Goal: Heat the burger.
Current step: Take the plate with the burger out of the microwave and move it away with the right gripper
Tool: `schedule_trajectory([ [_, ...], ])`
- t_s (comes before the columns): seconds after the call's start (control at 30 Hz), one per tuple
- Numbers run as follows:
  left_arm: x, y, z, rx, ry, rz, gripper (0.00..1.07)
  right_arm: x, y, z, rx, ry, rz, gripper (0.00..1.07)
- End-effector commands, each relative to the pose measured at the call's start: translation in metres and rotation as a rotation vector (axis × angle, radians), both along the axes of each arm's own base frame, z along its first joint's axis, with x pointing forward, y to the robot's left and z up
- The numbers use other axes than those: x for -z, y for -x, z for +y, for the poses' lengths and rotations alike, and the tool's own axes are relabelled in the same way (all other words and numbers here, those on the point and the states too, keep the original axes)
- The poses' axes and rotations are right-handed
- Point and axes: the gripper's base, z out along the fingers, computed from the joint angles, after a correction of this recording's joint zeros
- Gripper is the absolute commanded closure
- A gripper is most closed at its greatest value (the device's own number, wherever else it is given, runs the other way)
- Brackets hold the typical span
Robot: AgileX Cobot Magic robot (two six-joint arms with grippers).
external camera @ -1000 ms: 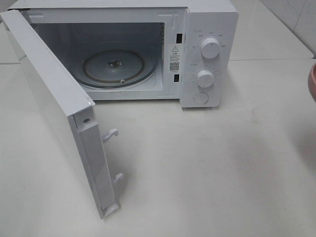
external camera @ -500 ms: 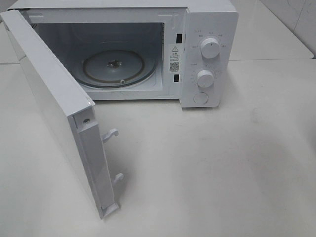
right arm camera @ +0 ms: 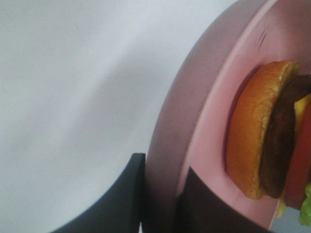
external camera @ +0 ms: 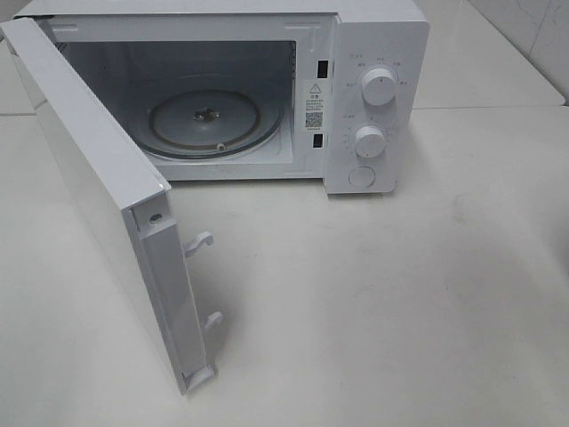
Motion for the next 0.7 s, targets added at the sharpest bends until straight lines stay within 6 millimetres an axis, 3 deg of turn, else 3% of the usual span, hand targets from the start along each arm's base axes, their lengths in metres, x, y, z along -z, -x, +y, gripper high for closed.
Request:
schedule_trajectory([
  [0.03, 0.000, 0.002, 0.000, -0.002, 0.000, -0.028, 0.09, -0.007, -0.015, 0.005, 0.023, 0.039, -0.045, 1.06],
  [0.4, 0.000, 0.002, 0.000, -0.002, 0.000, -0.028, 0.09, -0.002, -0.052, 0.028, 0.236, 0.014, -0.037, 1.05],
  [0.7, 0.000, 0.002, 0.000, -0.002, 0.000, -0.028, 0.09, 0.038, -0.075, 0.043, 0.399, 0.095, 0.026, 1.04],
])
